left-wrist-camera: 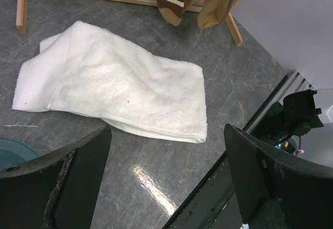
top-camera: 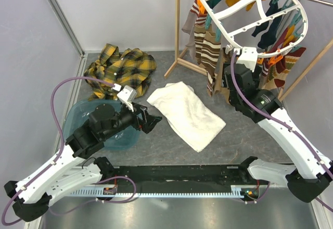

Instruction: Remove the socks clipped to the hanger

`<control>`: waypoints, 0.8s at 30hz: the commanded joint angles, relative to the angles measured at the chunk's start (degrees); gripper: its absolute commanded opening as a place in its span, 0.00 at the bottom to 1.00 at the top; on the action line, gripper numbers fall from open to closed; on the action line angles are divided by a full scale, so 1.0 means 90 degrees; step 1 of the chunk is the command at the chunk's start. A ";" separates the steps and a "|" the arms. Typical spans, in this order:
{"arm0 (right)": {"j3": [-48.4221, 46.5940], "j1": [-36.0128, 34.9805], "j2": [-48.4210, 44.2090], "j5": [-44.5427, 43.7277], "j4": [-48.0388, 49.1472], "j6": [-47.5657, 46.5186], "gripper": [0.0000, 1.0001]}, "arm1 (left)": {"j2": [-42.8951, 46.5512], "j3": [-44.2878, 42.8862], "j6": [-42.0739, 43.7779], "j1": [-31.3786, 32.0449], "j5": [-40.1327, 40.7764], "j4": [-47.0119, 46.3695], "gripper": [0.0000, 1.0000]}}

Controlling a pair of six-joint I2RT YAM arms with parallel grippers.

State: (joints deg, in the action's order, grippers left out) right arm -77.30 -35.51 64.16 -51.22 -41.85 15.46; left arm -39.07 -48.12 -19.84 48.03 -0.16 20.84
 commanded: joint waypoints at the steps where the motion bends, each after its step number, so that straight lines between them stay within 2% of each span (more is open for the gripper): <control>1: -0.0123 0.0146 0.0127 0.0847 0.0244 -0.0234 0.77 | -0.0073 0.0024 0.0114 0.0015 -0.0148 -0.0294 0.95; 3: -0.0035 0.0166 0.0127 0.1003 0.0439 -0.0176 0.75 | -0.0131 0.0005 0.0075 0.0015 -0.0177 -0.0304 0.95; 6: 0.0053 0.0185 0.0166 0.0897 0.0557 -0.0117 0.64 | -0.0238 -0.0044 0.0046 0.0015 -0.0206 -0.0314 0.95; 7: 0.0082 0.0185 0.0156 0.0780 0.0577 -0.0049 0.55 | -0.0258 -0.0044 0.0036 0.0015 -0.0226 -0.0323 0.95; 9: 0.0151 0.0195 0.0117 0.0702 0.0684 -0.0029 0.44 | -0.0259 -0.0093 0.0017 0.0005 -0.0255 -0.0314 0.95; 12: 0.0258 0.0195 0.0000 0.0633 0.0792 -0.0077 0.33 | -0.0317 -0.0132 0.0007 0.0015 -0.0323 -0.0353 0.95; 13: 0.0249 0.0195 -0.0048 0.0642 0.0782 -0.0097 0.24 | -0.0346 -0.0132 0.0016 0.0015 -0.0362 -0.0401 0.95; 14: 0.0220 0.0195 -0.0088 0.0758 0.0782 -0.0107 0.19 | -0.0366 -0.0171 0.0045 0.0015 -0.0392 -0.0440 0.95; 16: 0.0113 0.0205 -0.0204 0.1003 0.0695 -0.0097 0.00 | -0.0415 -0.0239 0.0123 0.0015 -0.0470 -0.0615 0.95; 19: -0.0297 0.0205 -0.0293 0.1724 0.0334 0.0030 0.00 | -0.0668 -0.0444 0.0387 0.0015 -0.0509 -0.1024 0.95; 24: -0.0835 0.0205 -0.0429 0.2594 -0.0272 0.0322 0.00 | -0.1623 -0.0902 0.0709 0.0015 -0.0772 -0.1836 0.94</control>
State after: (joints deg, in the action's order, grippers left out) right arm -80.18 -33.89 62.81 -35.48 -40.88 16.10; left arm -48.14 -51.42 -17.93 48.03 -3.90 13.87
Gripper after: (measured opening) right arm 0.022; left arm 0.949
